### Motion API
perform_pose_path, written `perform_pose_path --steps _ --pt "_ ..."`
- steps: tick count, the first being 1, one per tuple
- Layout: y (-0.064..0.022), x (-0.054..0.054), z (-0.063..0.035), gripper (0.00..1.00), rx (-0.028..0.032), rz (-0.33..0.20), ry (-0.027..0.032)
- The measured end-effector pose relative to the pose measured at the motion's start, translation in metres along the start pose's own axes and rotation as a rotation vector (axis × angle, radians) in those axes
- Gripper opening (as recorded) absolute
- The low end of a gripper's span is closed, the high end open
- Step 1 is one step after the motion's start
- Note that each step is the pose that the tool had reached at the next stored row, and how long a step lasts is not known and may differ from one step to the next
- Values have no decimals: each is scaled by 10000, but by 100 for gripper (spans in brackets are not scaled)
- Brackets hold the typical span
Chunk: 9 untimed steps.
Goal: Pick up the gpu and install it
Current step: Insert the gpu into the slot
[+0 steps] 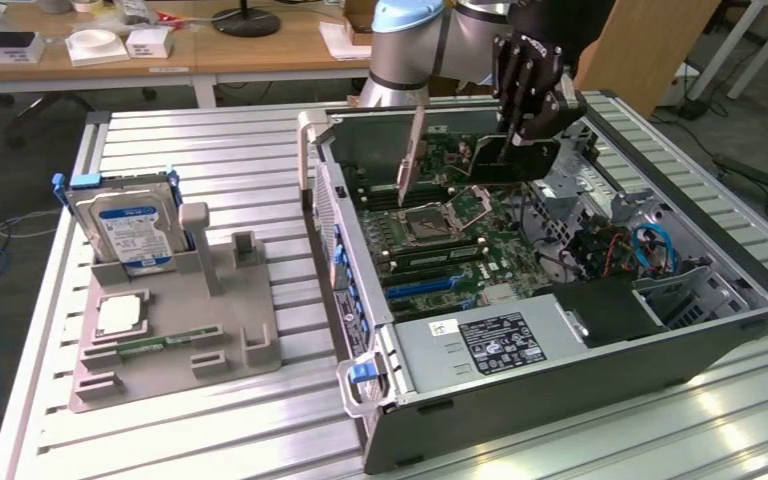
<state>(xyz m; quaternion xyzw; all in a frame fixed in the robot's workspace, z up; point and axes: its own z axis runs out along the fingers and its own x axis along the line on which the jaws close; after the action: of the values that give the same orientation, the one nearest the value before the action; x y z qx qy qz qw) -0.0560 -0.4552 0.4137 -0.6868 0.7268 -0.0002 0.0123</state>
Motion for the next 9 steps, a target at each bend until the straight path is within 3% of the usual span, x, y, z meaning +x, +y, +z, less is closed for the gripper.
perform_pose_path --steps 4,9 --pt "0 0 0 26 -11 -626 -10" --pt "0 3 0 26 -13 -719 -12"
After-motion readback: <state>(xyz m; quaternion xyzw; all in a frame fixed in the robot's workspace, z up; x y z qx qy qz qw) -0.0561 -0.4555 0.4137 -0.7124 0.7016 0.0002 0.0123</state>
